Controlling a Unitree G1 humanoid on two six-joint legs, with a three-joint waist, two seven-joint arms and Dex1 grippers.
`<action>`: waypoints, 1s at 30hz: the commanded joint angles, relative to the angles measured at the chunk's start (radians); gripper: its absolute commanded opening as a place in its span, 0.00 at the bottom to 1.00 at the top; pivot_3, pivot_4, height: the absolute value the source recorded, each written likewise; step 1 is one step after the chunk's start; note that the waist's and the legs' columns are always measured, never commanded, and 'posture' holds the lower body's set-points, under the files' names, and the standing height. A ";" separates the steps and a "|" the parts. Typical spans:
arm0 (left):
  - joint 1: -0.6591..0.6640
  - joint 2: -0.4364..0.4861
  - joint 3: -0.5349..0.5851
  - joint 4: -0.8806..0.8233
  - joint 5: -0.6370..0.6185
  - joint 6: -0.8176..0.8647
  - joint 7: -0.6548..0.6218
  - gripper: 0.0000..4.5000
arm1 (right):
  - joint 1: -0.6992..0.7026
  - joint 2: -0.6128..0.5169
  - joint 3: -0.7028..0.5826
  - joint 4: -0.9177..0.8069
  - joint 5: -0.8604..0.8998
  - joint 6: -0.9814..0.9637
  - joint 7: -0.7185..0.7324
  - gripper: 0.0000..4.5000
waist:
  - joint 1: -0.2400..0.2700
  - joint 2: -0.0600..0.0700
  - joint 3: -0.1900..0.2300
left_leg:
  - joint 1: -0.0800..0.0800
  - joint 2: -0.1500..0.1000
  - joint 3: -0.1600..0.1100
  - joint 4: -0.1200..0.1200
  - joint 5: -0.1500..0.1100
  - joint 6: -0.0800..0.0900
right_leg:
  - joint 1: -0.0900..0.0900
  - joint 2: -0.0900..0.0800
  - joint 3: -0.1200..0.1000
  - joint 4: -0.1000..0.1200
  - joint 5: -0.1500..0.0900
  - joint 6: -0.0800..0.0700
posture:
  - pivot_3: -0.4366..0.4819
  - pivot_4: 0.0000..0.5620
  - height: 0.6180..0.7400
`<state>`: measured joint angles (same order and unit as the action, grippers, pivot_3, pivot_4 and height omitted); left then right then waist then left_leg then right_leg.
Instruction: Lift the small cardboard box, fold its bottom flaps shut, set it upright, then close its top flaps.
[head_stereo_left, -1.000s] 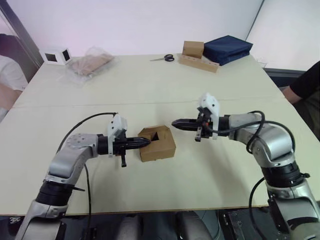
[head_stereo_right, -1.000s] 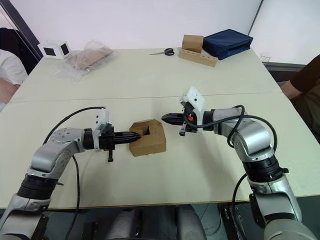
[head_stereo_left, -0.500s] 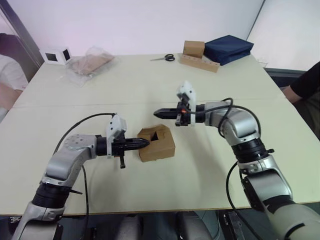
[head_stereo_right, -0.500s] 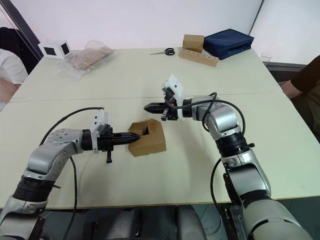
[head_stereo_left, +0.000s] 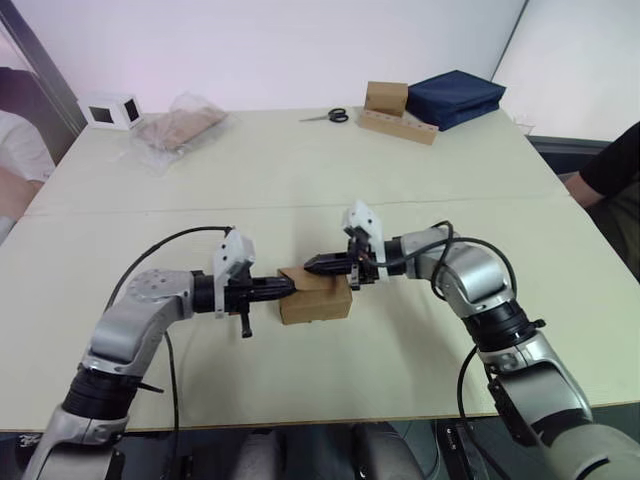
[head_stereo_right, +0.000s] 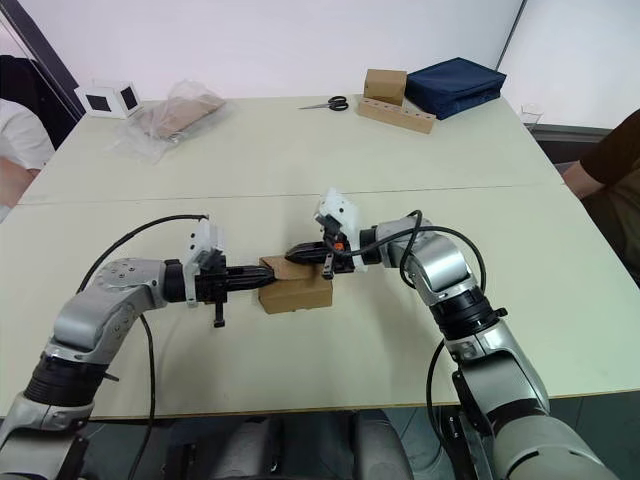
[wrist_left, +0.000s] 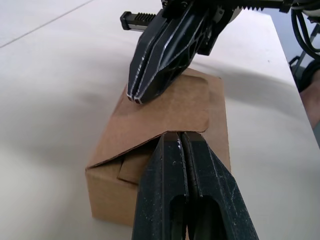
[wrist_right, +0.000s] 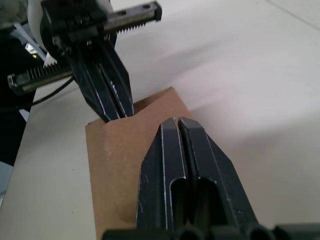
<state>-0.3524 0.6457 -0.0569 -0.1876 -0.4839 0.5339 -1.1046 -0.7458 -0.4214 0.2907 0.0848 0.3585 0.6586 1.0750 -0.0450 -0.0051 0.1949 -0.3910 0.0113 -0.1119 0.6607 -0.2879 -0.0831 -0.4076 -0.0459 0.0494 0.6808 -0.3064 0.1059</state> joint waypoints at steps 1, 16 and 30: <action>0.020 0.046 0.056 -0.076 -0.048 0.023 -0.012 0.01 | 0.017 -0.003 0.023 -0.021 -0.023 -0.020 0.008 0.00 | 0.000 0.000 0.000 | 0.000 0.000 0.000 0.000 0.000 0.000 | 0.000 0.000 0.000 0.000 0.000 0.000 | 0.48 0.27 1.00; -0.183 0.011 0.059 0.106 -0.061 0.021 0.021 0.01 | 0.038 0.001 -0.009 -0.104 -0.013 0.007 -0.023 0.00 | 0.002 0.000 0.000 | 0.000 0.000 -0.001 0.000 0.000 0.000 | 0.001 0.000 -0.001 0.000 0.000 0.000 | 0.48 0.27 1.00; -0.256 -0.127 -0.092 0.325 0.089 -0.149 -0.056 0.01 | 0.075 -0.019 -0.060 -0.300 0.034 0.105 -0.096 0.00 | 0.000 0.000 0.000 | 0.000 0.000 0.000 0.000 0.000 0.000 | 0.000 0.000 0.000 0.000 0.000 0.000 | 0.48 0.27 1.00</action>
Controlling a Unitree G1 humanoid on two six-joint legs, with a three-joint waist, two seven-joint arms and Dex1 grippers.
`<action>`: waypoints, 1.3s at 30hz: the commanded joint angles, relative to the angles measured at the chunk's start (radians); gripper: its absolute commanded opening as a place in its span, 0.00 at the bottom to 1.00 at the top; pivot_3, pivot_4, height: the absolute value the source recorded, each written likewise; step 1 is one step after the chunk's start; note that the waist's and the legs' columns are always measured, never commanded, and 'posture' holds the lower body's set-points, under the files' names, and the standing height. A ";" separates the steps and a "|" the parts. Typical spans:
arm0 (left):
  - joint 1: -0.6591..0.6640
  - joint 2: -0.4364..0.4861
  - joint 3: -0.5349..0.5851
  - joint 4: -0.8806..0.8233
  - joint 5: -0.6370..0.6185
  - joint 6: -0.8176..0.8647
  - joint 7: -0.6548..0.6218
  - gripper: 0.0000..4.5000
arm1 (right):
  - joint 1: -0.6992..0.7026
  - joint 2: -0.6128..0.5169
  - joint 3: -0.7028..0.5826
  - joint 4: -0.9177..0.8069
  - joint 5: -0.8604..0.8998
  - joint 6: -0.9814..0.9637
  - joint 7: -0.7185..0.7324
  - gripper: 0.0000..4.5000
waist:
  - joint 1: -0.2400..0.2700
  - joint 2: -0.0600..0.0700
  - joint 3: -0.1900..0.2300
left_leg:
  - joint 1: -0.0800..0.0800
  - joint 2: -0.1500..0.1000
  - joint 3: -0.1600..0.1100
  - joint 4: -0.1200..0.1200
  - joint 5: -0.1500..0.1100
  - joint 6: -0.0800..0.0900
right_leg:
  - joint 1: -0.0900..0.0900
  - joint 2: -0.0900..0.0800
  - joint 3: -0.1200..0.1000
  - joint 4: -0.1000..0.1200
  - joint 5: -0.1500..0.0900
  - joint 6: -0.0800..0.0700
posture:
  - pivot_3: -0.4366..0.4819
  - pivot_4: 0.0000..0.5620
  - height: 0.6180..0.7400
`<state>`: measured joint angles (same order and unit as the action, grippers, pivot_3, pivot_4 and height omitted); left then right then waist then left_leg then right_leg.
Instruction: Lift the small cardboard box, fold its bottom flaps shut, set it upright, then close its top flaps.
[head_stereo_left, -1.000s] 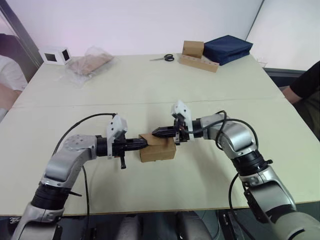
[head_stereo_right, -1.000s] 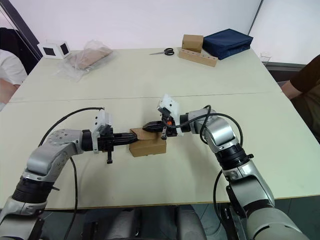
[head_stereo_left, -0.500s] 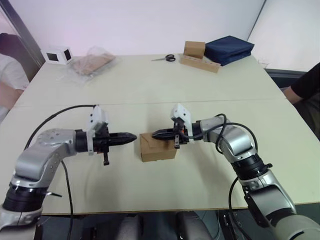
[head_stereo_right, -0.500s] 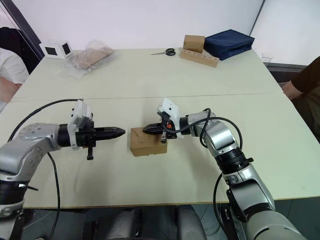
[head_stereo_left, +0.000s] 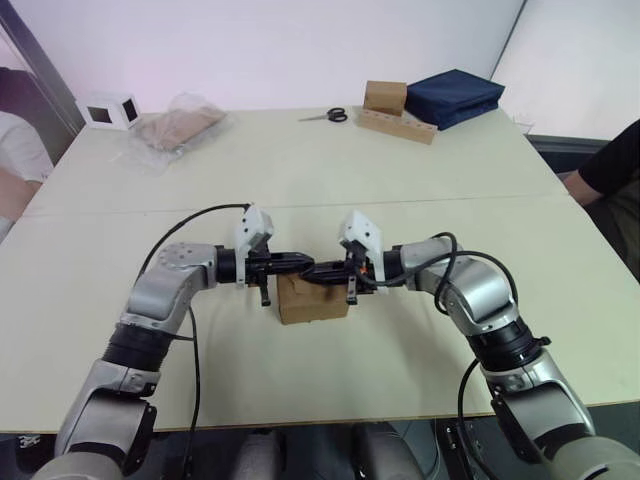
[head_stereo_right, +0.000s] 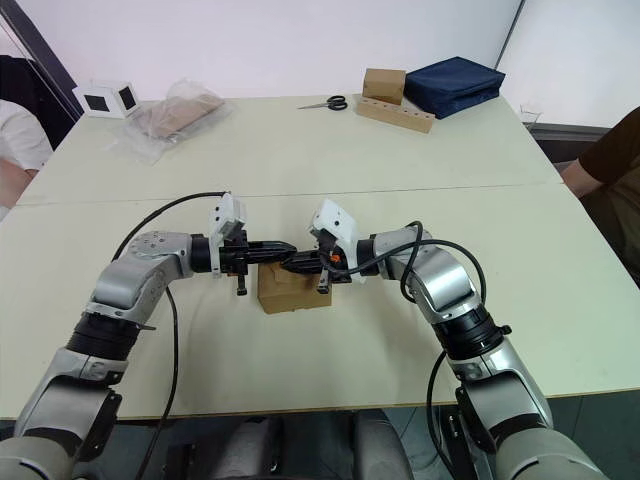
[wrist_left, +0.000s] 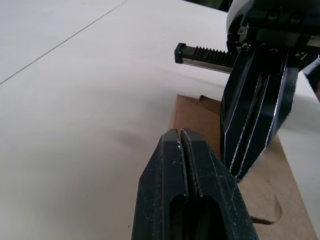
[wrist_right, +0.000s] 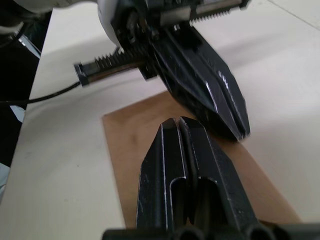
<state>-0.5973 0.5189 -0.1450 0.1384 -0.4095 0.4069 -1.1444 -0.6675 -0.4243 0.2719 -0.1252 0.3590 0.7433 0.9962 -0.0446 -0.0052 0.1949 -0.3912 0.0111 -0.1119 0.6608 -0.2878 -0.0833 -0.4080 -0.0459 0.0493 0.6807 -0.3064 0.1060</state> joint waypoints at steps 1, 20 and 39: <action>-0.012 -0.003 -0.003 0.002 0.017 -0.024 -0.018 0.01 | -0.002 -0.019 -0.047 -0.107 0.041 0.031 -0.022 0.00 | 0.000 0.000 0.000 | 0.000 0.000 0.000 0.000 0.000 0.000 | 0.000 0.000 0.000 0.000 0.000 0.000 | 0.48 0.27 1.00; -0.056 -0.052 0.001 0.071 0.047 -0.063 -0.026 0.01 | 0.105 -0.102 -0.004 -0.245 0.050 0.083 -0.088 0.00 | 0.000 0.000 0.000 | 0.000 0.000 0.000 0.000 0.000 0.000 | 0.000 0.000 0.000 0.000 0.000 0.000 | 0.48 0.27 1.00; -0.045 -0.049 0.007 0.055 0.054 -0.057 -0.029 0.01 | 0.082 -0.110 0.065 -0.194 -0.022 0.053 -0.114 0.00 | 0.001 0.000 0.000 | 0.000 0.000 0.000 0.000 0.000 0.000 | 0.001 0.000 0.000 0.000 0.000 0.000 | 0.48 0.27 1.00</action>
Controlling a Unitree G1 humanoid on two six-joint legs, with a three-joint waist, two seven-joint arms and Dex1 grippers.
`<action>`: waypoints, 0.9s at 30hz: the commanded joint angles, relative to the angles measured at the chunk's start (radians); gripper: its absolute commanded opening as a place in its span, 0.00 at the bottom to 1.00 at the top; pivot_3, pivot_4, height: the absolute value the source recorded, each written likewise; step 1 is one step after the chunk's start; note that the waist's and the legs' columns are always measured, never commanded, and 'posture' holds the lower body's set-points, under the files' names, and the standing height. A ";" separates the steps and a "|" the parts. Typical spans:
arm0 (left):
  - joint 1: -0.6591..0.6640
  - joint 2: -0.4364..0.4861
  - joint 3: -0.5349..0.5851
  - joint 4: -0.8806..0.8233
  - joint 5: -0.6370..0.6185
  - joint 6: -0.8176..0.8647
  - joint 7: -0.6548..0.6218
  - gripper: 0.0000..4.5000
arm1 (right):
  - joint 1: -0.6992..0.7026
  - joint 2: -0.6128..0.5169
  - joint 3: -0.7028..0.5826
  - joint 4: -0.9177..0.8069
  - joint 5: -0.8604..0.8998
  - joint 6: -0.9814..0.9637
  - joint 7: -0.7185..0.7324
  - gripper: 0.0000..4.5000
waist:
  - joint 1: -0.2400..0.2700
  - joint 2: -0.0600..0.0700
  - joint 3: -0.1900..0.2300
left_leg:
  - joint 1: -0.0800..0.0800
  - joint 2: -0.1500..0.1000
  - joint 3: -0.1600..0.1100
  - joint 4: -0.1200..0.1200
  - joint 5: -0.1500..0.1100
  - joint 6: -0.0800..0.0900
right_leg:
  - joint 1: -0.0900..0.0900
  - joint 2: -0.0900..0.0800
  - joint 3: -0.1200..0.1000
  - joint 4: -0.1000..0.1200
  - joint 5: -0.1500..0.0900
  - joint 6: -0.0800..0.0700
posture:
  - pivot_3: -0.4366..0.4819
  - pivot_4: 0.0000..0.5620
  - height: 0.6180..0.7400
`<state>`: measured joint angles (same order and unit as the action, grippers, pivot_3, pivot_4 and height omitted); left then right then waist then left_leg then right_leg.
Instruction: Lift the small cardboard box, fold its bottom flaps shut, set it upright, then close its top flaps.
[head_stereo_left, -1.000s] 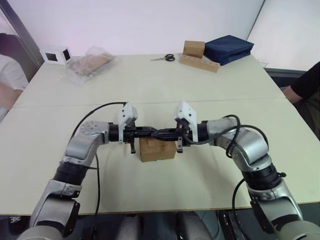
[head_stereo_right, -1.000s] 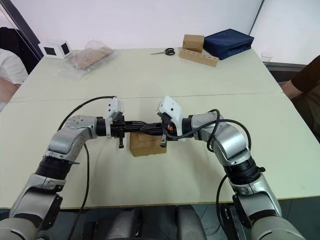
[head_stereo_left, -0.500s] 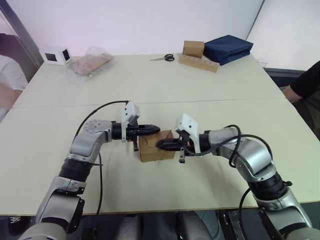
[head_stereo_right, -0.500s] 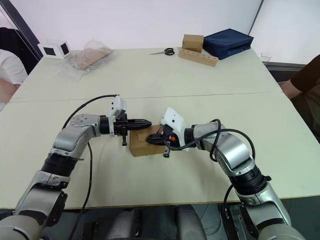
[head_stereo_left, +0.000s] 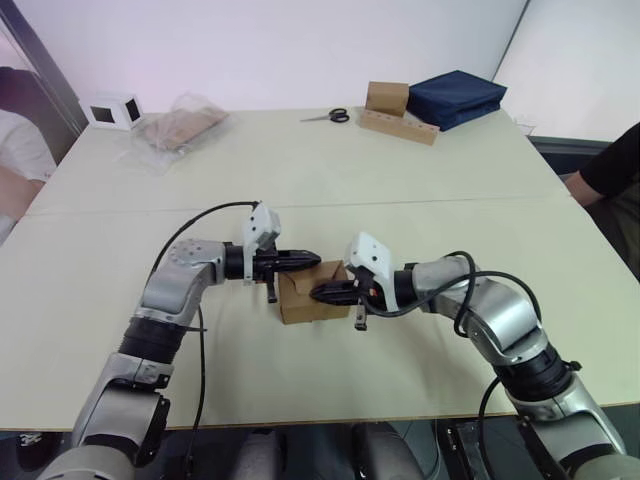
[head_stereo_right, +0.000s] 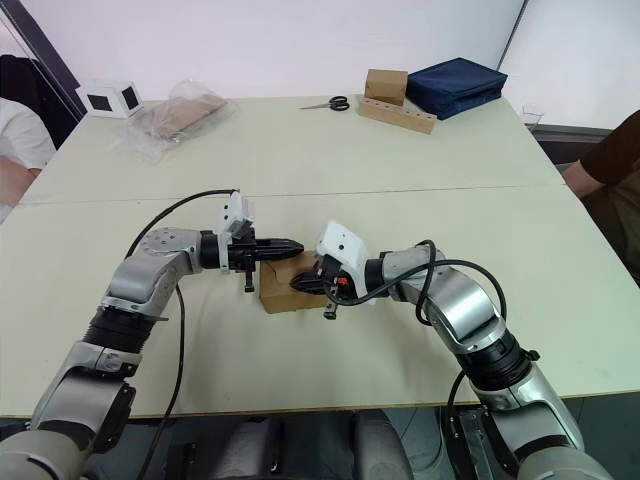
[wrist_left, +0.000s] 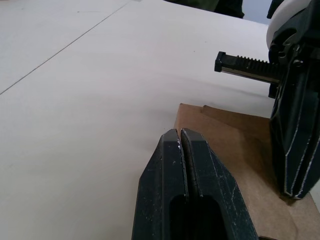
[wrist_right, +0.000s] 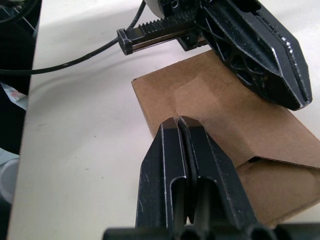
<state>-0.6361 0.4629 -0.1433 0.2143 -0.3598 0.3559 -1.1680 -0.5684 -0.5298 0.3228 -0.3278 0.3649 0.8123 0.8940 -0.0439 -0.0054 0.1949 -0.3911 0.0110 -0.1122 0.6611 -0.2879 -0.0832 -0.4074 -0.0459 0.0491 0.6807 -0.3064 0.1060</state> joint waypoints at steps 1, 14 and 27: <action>-0.007 0.008 0.007 -0.019 0.003 -0.006 -0.006 0.01 | -0.021 -0.004 0.019 0.014 -0.035 -0.021 -0.014 0.00 | 0.000 0.000 0.000 | 0.000 0.000 0.000 0.000 0.000 0.000 | 0.000 0.000 0.000 0.000 0.000 0.000 | 0.48 0.27 1.00; -0.001 0.009 0.007 -0.041 -0.008 0.001 -0.020 0.01 | -0.053 0.019 0.032 0.082 -0.081 -0.070 -0.037 0.00 | 0.000 0.000 0.000 | 0.000 0.000 0.000 0.000 0.000 0.000 | 0.000 0.000 0.000 0.000 0.000 0.000 | 0.48 0.27 1.00; 0.047 0.044 -0.017 -0.102 0.029 -0.025 -0.040 0.01 | -0.086 0.016 -0.125 0.008 0.099 0.030 0.013 0.00 | 0.000 0.000 0.000 | 0.000 0.000 0.000 0.000 0.000 0.000 | 0.000 0.000 0.000 0.000 0.000 0.000 | 0.48 0.27 1.00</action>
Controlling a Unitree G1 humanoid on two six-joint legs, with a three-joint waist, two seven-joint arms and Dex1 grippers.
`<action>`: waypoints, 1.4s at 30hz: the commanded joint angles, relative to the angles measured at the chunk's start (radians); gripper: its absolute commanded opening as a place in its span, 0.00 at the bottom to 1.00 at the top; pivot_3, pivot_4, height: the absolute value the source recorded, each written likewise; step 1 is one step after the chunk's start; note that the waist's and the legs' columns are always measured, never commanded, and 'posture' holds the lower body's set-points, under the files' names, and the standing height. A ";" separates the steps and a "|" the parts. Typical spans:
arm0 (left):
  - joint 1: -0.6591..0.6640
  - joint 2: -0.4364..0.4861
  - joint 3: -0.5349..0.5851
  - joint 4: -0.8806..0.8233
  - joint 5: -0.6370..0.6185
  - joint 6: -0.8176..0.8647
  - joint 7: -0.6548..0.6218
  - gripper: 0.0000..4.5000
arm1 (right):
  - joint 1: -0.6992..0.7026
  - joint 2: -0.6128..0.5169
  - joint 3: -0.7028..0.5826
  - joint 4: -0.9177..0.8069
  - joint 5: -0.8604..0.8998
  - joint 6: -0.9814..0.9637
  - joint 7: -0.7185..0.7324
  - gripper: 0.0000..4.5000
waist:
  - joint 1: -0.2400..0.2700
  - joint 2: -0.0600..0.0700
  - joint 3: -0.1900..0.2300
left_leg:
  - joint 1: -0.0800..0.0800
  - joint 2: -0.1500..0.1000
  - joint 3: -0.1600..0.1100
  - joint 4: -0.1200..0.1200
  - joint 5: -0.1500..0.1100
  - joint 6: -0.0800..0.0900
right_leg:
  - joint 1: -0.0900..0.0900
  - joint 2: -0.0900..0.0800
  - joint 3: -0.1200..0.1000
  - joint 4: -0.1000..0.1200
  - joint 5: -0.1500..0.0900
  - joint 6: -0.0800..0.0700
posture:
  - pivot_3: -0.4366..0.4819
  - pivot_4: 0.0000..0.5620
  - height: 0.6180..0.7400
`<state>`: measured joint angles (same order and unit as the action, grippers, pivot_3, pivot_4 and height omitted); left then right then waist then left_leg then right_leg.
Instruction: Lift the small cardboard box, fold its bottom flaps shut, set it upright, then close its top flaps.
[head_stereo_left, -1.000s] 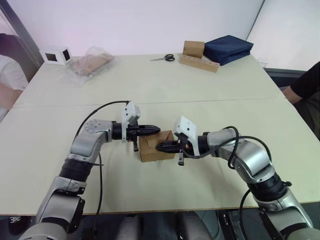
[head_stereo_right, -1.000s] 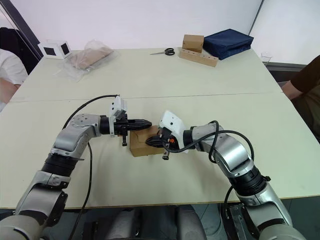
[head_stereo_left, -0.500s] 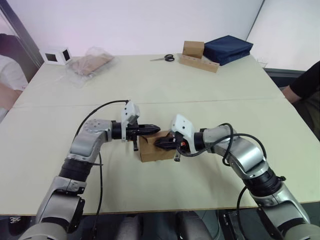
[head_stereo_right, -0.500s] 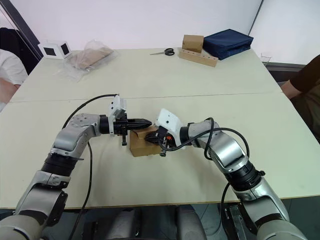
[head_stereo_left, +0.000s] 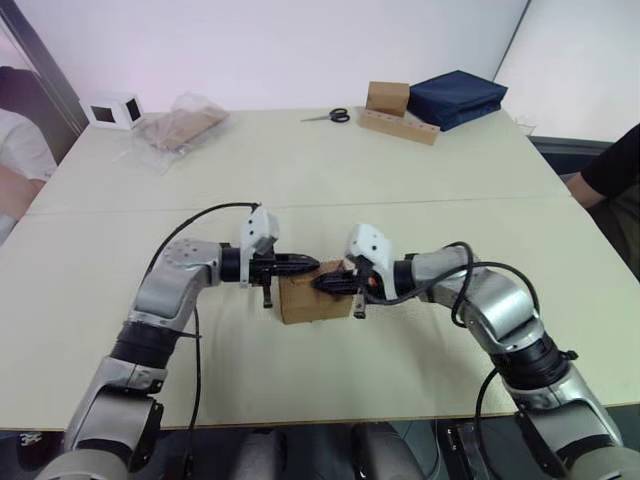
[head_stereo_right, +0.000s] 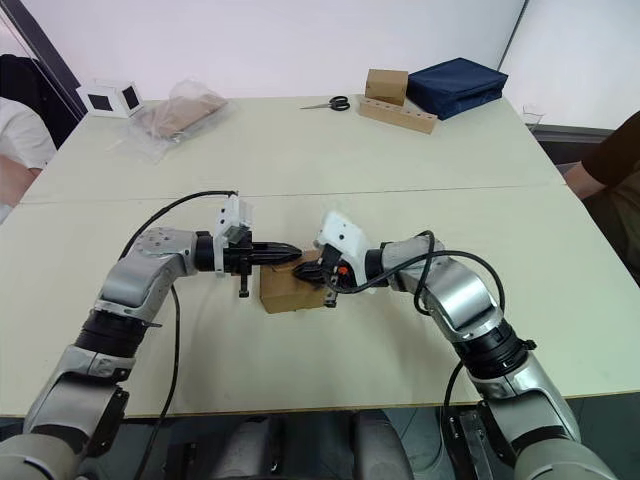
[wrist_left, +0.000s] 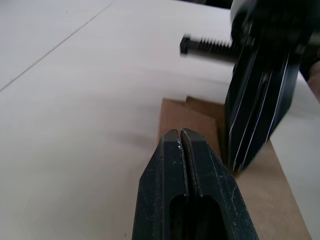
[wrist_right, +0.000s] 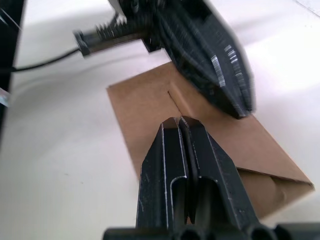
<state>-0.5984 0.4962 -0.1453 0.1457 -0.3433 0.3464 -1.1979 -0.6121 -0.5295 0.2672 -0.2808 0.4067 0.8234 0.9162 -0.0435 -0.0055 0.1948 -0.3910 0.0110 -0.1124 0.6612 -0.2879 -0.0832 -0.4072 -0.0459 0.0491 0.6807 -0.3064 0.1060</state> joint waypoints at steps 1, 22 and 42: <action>0.016 0.011 -0.018 -0.039 0.013 -0.014 -0.010 0.01 | -0.051 0.028 -0.088 -0.029 0.068 0.025 -0.022 0.00 | 0.000 0.000 0.000 | 0.000 0.000 0.000 0.000 0.000 0.000 | 0.000 0.000 0.000 0.000 0.000 0.000 | 0.48 0.27 1.00; 0.146 0.130 0.022 -0.192 -0.007 0.036 0.020 0.01 | 0.015 -0.007 0.092 0.100 -0.118 -0.106 -0.010 0.00 | -0.001 0.001 -0.001 | 0.001 0.000 0.000 0.000 0.000 0.000 | 0.000 0.000 0.000 0.000 0.000 0.000 | 0.48 0.27 1.00; 0.210 0.241 0.330 -0.509 -0.337 0.362 0.182 0.01 | -0.027 -0.148 -0.217 -0.139 0.140 0.082 0.028 0.00 | 0.000 0.000 0.000 | 0.000 0.000 0.000 -0.001 0.000 0.000 | 0.000 0.000 0.000 0.000 0.000 0.000 | 0.48 0.27 1.00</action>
<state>-0.4134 0.7014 0.1204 -0.2918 -0.6300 0.6752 -1.0246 -0.6487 -0.6402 0.0991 -0.3624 0.5197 0.9042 0.9282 -0.0438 -0.0051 0.1952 -0.3912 0.0115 -0.1124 0.6605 -0.2880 -0.0830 -0.4075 -0.0458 0.0492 0.6802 -0.3065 0.1059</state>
